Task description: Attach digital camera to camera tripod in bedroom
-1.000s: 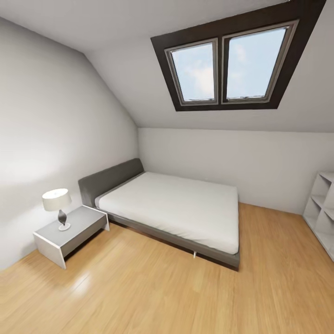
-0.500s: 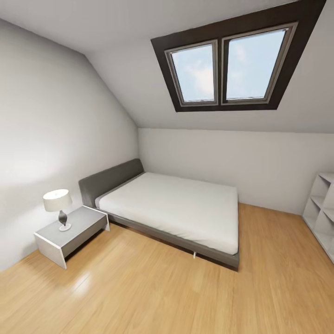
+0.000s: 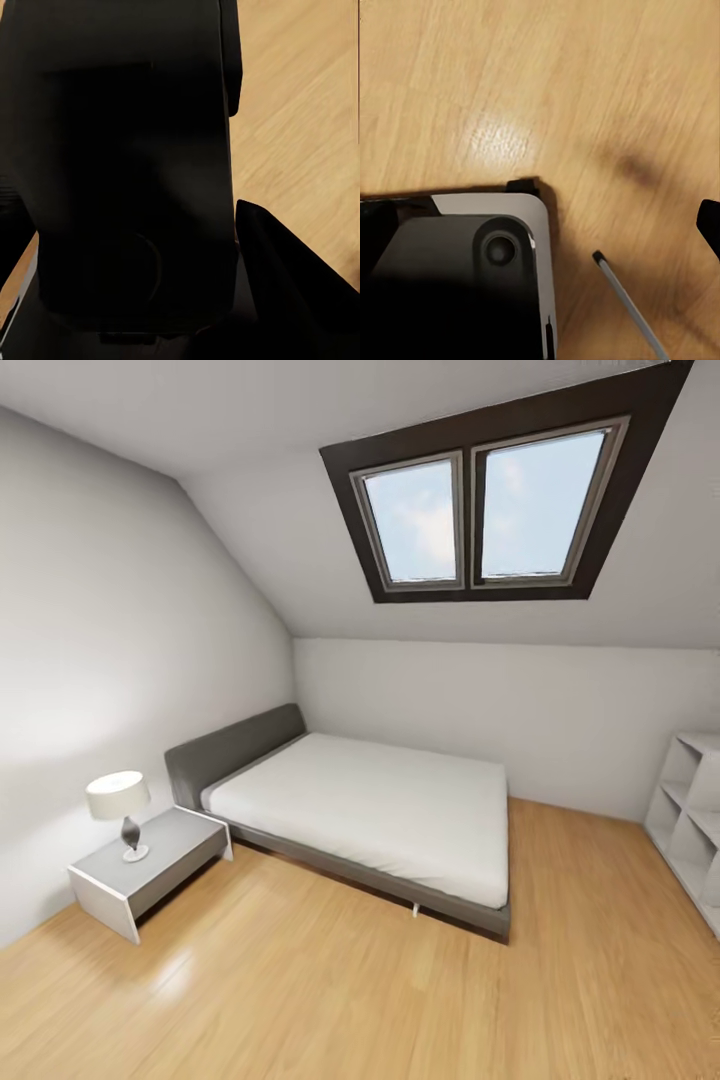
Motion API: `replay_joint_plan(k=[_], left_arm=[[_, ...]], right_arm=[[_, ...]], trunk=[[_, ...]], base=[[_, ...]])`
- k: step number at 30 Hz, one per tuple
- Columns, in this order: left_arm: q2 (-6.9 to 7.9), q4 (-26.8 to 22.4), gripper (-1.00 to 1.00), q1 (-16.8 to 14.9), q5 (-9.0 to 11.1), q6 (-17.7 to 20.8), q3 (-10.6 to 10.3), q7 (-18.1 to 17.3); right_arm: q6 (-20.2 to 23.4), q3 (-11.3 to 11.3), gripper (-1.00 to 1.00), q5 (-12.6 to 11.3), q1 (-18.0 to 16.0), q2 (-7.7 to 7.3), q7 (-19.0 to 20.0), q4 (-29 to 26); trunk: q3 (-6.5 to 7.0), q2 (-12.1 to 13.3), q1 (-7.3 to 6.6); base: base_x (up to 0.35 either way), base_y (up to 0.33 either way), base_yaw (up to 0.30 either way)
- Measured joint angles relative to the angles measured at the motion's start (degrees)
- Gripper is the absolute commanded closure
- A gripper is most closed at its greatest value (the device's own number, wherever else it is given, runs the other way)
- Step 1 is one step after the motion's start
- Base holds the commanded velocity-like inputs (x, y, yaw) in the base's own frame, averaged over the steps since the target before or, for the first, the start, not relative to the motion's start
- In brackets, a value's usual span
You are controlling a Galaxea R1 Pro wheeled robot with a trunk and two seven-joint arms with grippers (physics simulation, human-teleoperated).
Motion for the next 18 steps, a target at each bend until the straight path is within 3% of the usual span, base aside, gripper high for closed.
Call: replay_joint_plan(k=[9, 18], left_arm=[[0.0, 0.0, 1.0, 0.0, 0.0, -0.1, 0.0, 0.0], [0.0, 0.0, 1.0, 0.0, 0.0, -0.4, 0.0, 0.0]], right_arm=[[0.1, 0.0, -1.0, 0.0, 0.0, 0.75, 0.0, 0.0], [0.1, 0.0, -1.0, 0.1, 0.0, 0.79, 0.0, 0.0]], trunk=[[1.9, 3.6, -1.98], [1.99, 3.6, -1.98]], base=[[0.0, 0.0, -0.267], [0.0, 0.0, -0.29]])
